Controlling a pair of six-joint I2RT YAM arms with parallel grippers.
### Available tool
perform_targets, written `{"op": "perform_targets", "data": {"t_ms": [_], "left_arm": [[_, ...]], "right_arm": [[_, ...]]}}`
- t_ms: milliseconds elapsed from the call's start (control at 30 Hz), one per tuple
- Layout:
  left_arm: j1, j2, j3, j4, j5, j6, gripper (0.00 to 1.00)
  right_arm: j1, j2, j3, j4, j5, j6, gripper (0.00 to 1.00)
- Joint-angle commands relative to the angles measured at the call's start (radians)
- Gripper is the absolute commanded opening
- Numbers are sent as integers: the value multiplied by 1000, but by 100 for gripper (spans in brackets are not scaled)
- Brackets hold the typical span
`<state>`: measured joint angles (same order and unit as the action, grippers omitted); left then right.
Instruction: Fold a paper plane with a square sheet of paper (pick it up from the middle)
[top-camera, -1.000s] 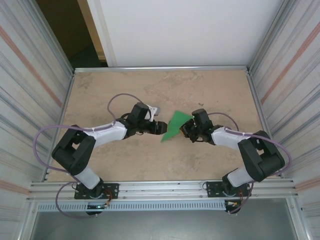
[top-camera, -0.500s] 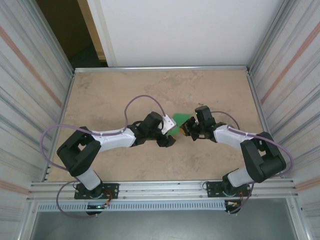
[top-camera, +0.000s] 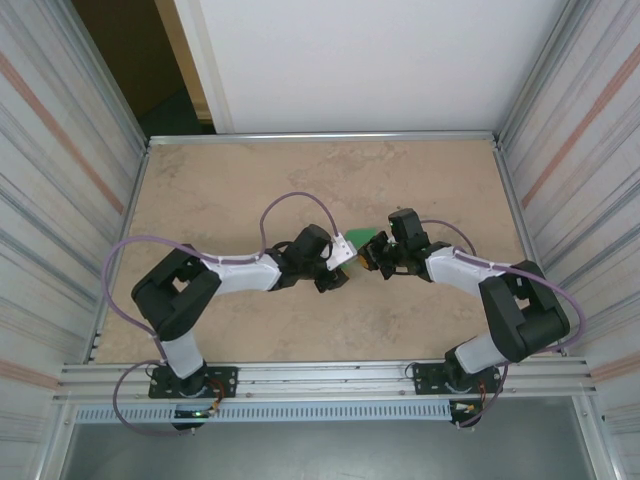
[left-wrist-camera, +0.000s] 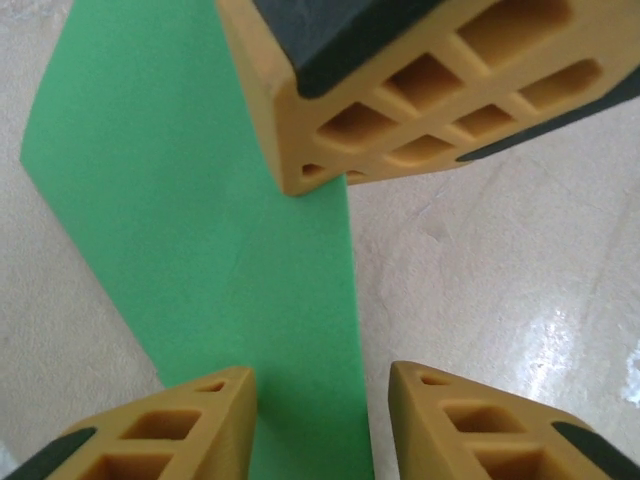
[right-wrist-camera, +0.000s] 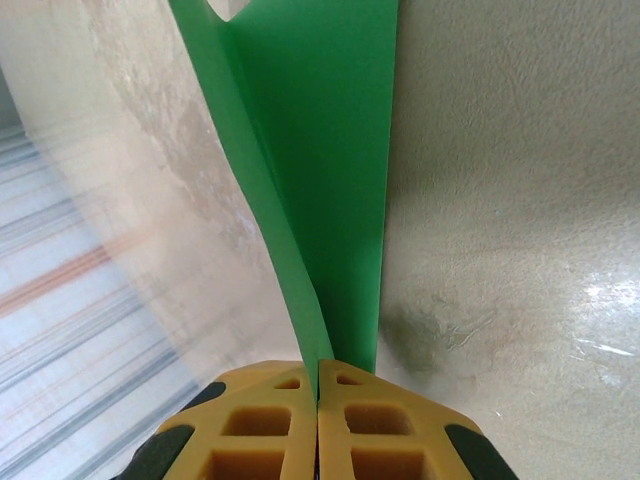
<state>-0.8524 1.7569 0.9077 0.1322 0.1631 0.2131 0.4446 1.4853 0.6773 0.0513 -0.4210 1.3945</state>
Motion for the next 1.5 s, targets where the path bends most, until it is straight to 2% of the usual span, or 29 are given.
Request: {"op": "perform_targets", "data": {"t_ms": [0, 200, 333, 567, 700, 933, 1033, 1200, 1467], "left_arm": [[0, 23, 19, 45, -50, 20, 37], [0, 37, 8, 73, -74, 16, 33], [0, 38, -2, 78, -88, 13, 28], [3, 43, -10, 79, -77, -7, 21], [9, 45, -27, 87, -61, -23, 18], [39, 39, -45, 100, 18, -67, 14], [58, 41, -24, 53, 105, -88, 12], [93, 60, 27, -30, 222, -143, 10], [156, 107, 82, -83, 360, -281, 7]], "right_arm": [[2, 19, 26, -6, -21, -11, 7], [9, 22, 19, 5, -27, -1, 8], [9, 20, 19, 6, -24, 0, 15], [-4, 6, 22, -19, -11, -22, 45], [-22, -28, 55, -124, 42, -112, 62], [-90, -91, 27, -187, 93, -190, 70], [-113, -114, 12, -199, 107, -249, 72], [-132, -140, -11, -193, 114, -338, 74], [-135, -152, -55, -134, 58, -460, 74]]}}
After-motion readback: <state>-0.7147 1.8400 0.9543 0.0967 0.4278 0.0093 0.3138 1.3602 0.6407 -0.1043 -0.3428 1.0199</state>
